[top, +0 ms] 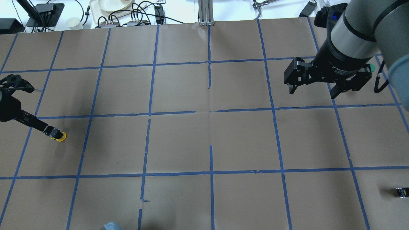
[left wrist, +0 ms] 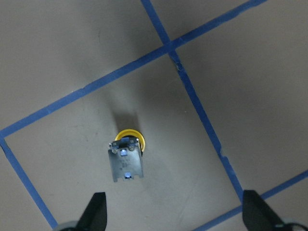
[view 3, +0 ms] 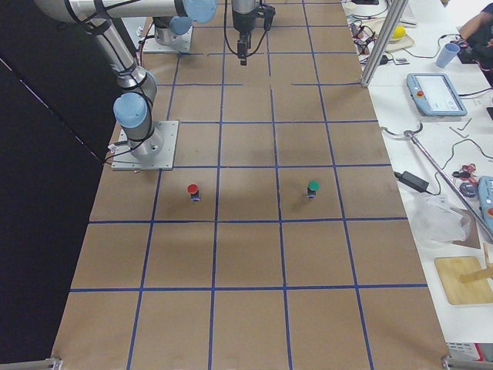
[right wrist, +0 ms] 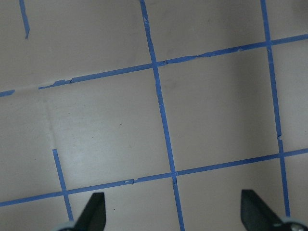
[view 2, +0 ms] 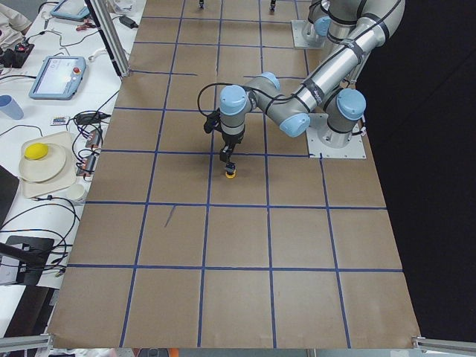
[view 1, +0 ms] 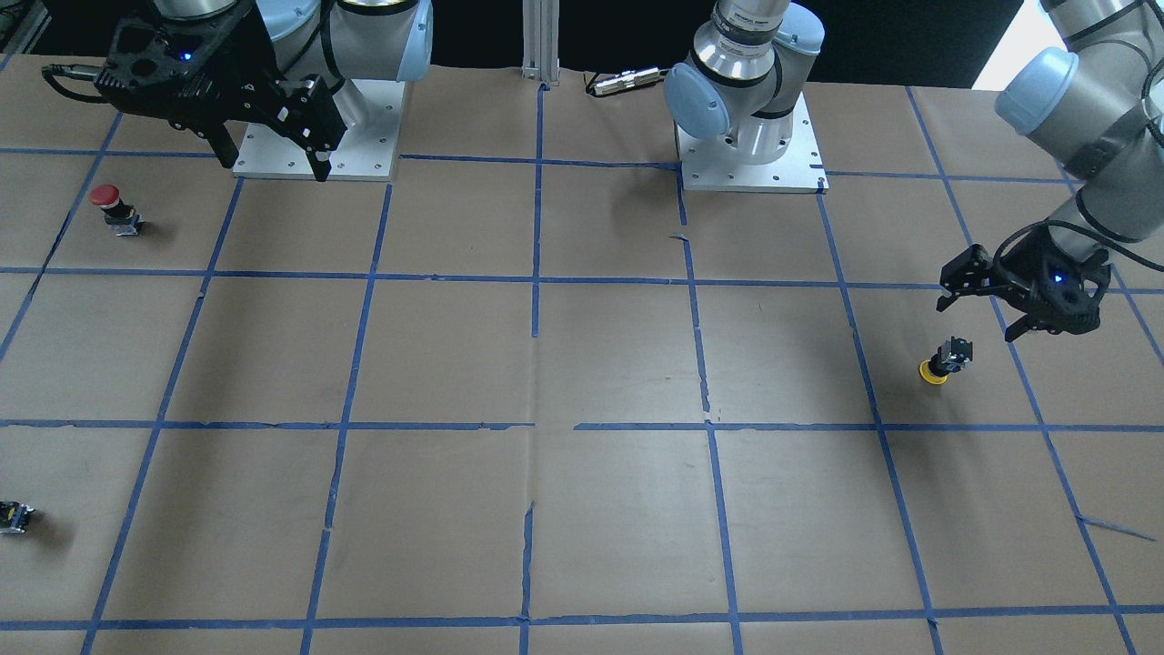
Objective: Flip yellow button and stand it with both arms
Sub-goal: 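Close the left gripper on the black base of the yellow button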
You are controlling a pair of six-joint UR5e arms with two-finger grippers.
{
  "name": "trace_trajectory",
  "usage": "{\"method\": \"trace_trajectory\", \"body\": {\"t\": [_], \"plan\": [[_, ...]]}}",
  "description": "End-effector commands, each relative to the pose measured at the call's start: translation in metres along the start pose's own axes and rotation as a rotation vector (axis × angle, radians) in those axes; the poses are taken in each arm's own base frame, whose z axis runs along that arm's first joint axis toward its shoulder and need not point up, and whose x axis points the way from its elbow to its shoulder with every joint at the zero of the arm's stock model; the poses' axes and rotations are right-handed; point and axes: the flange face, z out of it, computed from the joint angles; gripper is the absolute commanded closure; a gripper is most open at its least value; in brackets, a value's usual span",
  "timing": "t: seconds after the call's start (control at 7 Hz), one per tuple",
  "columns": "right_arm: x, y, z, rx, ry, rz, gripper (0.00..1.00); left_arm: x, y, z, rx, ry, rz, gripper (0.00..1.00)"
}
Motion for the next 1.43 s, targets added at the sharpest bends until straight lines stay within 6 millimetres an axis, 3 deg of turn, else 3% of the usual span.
{"method": "trace_trajectory", "body": {"t": [0.0, 0.71, 1.29], "plan": [[0.000, 0.000, 0.000, 0.001, 0.002, 0.001, 0.00, -0.010, 0.002, 0.018, -0.005, -0.002, -0.009, 0.02], [0.000, 0.000, 0.000, 0.000, 0.000, -0.002, 0.00, -0.013, 0.006, 0.051, -0.057, -0.015, -0.029, 0.02], [0.000, 0.000, -0.002, -0.004, -0.020, -0.010, 0.00, -0.015, 0.001, 0.062, -0.065, -0.011, -0.068, 0.05]]}}
